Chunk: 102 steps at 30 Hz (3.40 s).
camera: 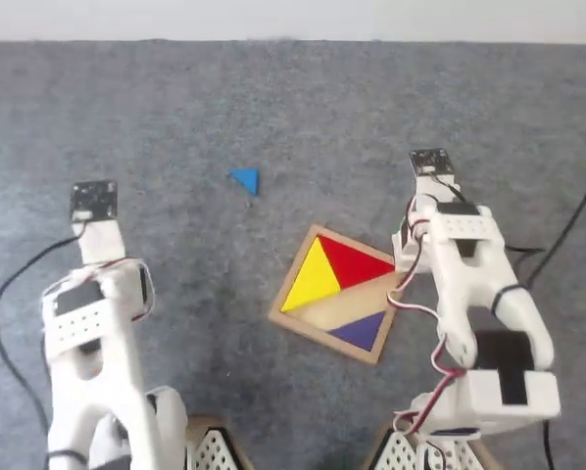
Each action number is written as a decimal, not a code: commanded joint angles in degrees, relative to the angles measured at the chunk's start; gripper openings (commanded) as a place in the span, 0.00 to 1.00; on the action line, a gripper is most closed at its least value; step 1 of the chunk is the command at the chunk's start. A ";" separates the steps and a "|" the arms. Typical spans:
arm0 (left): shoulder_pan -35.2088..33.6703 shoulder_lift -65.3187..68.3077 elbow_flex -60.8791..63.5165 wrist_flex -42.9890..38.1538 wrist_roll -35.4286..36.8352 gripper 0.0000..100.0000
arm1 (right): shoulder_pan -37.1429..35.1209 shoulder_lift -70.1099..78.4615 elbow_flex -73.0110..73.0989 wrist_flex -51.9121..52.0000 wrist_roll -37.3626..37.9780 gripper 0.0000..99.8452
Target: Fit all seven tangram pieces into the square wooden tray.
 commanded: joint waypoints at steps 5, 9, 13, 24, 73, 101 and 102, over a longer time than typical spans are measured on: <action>-0.88 -10.11 4.26 -1.23 -2.55 0.01 | -7.78 4.44 -6.33 3.12 0.70 0.01; -0.88 -12.40 5.76 -1.23 -2.64 0.01 | -13.23 4.79 -6.68 3.74 0.62 0.01; -0.97 -12.92 6.46 0.44 -5.45 0.01 | -20.26 4.79 -7.38 2.33 0.44 0.01; -1.05 -13.01 6.73 3.08 -5.80 0.01 | -17.98 -5.85 -7.74 15.78 13.54 0.09; -3.43 -12.92 6.81 2.90 -8.18 0.01 | -23.52 8.40 -23.03 10.95 -17.76 0.01; -3.43 -12.84 6.81 2.81 -8.18 0.01 | -28.70 21.67 -43.52 17.10 -28.13 0.21; -3.43 -12.75 6.81 2.81 -8.18 0.01 | -28.79 21.67 -44.57 17.98 -26.46 0.23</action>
